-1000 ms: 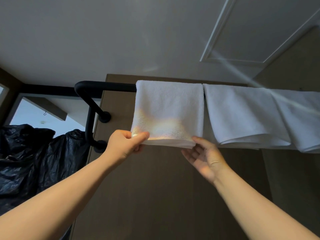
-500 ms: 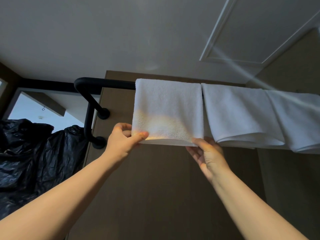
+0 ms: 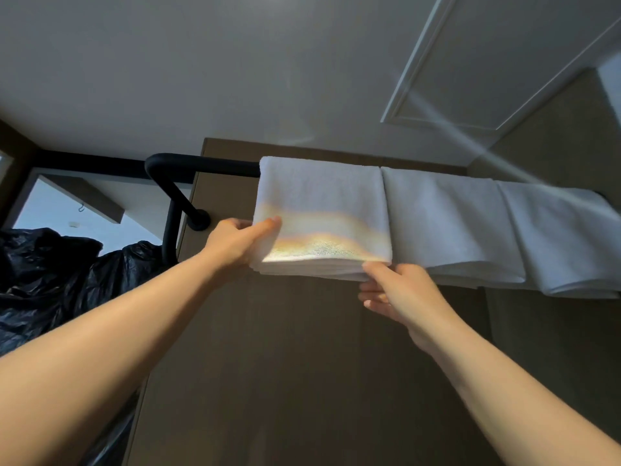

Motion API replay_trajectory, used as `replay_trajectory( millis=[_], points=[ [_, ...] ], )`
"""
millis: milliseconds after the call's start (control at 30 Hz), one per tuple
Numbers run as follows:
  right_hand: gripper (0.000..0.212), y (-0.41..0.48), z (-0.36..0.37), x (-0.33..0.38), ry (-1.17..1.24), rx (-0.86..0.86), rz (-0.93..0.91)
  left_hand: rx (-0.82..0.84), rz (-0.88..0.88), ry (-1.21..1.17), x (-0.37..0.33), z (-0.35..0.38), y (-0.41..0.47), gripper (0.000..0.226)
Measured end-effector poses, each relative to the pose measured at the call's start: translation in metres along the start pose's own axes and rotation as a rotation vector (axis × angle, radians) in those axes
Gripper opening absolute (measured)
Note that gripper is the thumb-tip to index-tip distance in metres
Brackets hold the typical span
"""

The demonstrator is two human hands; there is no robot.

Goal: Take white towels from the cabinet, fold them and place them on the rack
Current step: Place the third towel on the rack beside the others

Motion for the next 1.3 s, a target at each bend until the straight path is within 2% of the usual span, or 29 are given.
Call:
replay_trajectory(
  millis=[67, 167, 267, 400, 467, 567, 667, 733, 1067, 1300],
  points=[
    [0.028, -0.005, -0.006, 0.016, -0.093, 0.016, -0.065, 0.003, -0.008, 0.01, -0.004, -0.002, 0.004, 0.072],
    [0.036, -0.015, -0.012, 0.034, -0.25, 0.089, -0.126, 0.015, 0.008, 0.02, -0.005, -0.004, 0.005, 0.065],
    [0.035, -0.015, -0.012, 0.052, -0.472, 0.016, -0.42, 0.025, 0.062, 0.05, -0.005, -0.004, 0.005, 0.052],
    [0.013, 0.005, 0.005, 0.082, -0.686, -0.187, -0.82, 0.036, 0.064, 0.004, -0.007, -0.002, 0.006, 0.051],
    [0.033, 0.027, 0.02, 0.095, -0.807, -0.211, -0.932, 0.04, 0.069, 0.001, -0.007, 0.0, 0.008, 0.051],
    [0.064, 0.059, 0.038, 0.112, -0.951, -0.177, -0.906, 0.029, 0.091, 0.016, -0.006, 0.0, 0.009, 0.046],
    [0.078, 0.085, 0.046, 0.113, -1.084, -0.033, -0.796, 0.015, 0.115, 0.012, -0.004, 0.002, 0.009, 0.043],
    [0.079, 0.092, 0.045, 0.109, -1.117, 0.003, -0.776, 0.015, 0.123, -0.003, -0.002, 0.003, 0.008, 0.042],
    [0.069, 0.101, 0.024, 0.105, -1.199, -0.128, -0.876, 0.035, 0.135, -0.023, -0.001, 0.017, 0.008, 0.033],
    [0.069, 0.095, 0.017, 0.104, -1.171, -0.089, -0.839, 0.038, 0.134, -0.018, -0.001, 0.013, 0.007, 0.032]
  ],
)
Point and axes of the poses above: each hand's wrist, its own y-axis towards the middle knuckle, its own z-axis out of the palm, x = y × z, the point moved 4 cm from there along y, towards the middle knuckle, and after that the axes turned 8 degrees about -x, right-handed, at the moved point
